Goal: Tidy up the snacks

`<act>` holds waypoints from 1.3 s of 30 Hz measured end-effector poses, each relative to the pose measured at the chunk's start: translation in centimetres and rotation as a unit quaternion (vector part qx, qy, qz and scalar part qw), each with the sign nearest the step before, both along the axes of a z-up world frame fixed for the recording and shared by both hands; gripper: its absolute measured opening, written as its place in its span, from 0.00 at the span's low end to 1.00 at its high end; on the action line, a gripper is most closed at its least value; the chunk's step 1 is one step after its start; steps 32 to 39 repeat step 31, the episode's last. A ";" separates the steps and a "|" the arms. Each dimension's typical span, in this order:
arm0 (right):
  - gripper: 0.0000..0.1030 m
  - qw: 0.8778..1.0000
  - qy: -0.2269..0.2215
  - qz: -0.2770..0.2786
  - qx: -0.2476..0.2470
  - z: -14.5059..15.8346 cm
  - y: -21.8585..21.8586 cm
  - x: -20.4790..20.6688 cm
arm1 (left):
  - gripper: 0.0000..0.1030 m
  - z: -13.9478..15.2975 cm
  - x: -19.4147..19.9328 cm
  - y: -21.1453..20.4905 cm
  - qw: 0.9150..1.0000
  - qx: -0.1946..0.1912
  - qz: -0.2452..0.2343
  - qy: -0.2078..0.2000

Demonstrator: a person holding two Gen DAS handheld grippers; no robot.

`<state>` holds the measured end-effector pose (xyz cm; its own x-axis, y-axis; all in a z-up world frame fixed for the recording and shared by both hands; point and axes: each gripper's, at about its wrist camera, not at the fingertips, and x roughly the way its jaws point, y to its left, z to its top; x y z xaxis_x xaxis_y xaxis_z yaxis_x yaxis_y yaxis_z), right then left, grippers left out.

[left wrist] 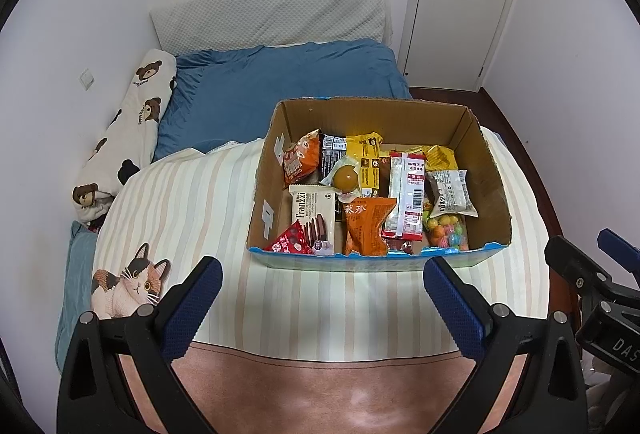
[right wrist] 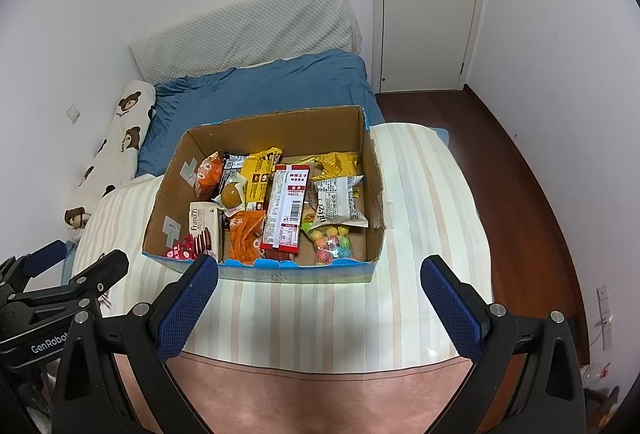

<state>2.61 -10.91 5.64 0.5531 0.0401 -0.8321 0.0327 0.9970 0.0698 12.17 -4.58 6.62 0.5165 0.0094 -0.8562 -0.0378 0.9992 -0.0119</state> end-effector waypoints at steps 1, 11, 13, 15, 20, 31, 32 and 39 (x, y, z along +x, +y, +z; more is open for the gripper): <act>1.00 1.000 0.000 0.000 0.001 0.0 0.0 0.0 | 1.00 0.1 0.0 0.0 1.000 0.000 0.000 0.000; 1.00 1.000 -0.003 -0.002 0.001 0.3 -0.1 -0.1 | 1.00 0.3 -0.1 -0.2 1.000 0.001 -0.001 -0.004; 1.00 1.000 -0.003 -0.002 0.001 0.3 -0.1 -0.1 | 1.00 0.3 -0.1 -0.2 1.000 0.002 0.000 -0.004; 1.00 1.000 -0.002 -0.002 0.002 0.4 -0.1 -0.1 | 1.00 0.4 -0.1 -0.3 1.000 0.002 -0.001 -0.005; 1.00 1.000 -0.002 -0.004 0.000 0.4 -0.2 -0.2 | 1.00 0.5 -0.2 -0.4 1.000 0.001 -0.001 -0.008; 1.00 1.000 -0.002 -0.004 0.000 0.2 -0.4 -0.5 | 1.00 0.6 -0.2 -0.4 1.000 0.001 0.000 -0.010; 1.00 1.000 -0.002 -0.004 0.000 0.2 -0.4 -0.5 | 1.00 0.6 -0.2 -0.4 1.000 0.001 0.000 -0.010; 1.00 1.000 -0.002 -0.004 0.000 0.2 -0.4 -0.5 | 1.00 0.6 -0.2 -0.4 1.000 0.001 0.000 -0.010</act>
